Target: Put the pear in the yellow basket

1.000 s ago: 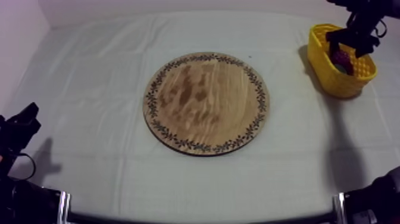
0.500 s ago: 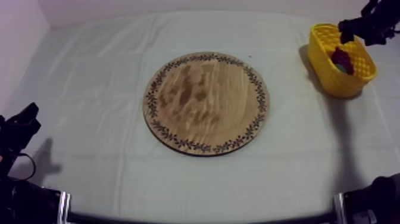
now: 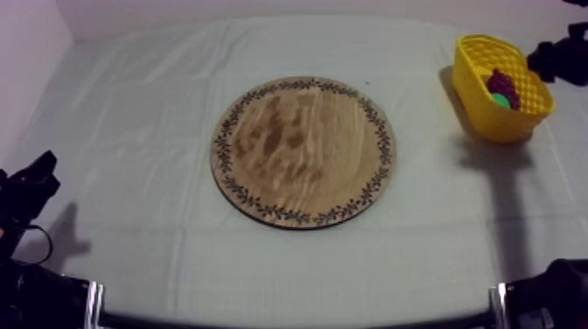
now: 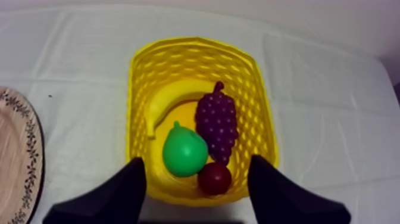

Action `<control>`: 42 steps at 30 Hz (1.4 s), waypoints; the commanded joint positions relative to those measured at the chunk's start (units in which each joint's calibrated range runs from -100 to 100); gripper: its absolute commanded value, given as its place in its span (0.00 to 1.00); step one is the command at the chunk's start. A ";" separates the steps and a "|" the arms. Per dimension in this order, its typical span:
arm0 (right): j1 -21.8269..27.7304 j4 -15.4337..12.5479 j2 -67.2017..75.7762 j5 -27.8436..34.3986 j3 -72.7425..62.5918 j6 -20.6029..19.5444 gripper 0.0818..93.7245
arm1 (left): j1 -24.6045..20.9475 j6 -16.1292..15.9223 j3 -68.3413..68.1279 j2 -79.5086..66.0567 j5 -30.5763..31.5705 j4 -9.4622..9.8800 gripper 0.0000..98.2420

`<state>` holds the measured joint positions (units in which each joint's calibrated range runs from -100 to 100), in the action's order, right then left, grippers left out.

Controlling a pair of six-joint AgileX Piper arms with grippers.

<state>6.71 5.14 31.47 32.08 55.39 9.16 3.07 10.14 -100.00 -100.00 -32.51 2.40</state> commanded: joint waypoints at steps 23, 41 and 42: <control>-3.51 -2.75 54.44 1.30 40.11 1.16 0.12 | 0.01 -0.01 0.00 0.00 0.01 0.02 0.00; -4.81 -7.11 64.15 5.74 44.04 -0.87 0.01 | 0.01 -0.01 0.00 0.00 0.01 0.02 0.00; -4.79 -7.01 64.17 5.67 44.08 -0.73 0.02 | 0.01 -0.01 0.00 0.00 0.01 0.02 0.00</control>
<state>1.87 -2.15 95.61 37.92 99.49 8.27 3.07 10.14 -100.00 -100.00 -32.51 2.40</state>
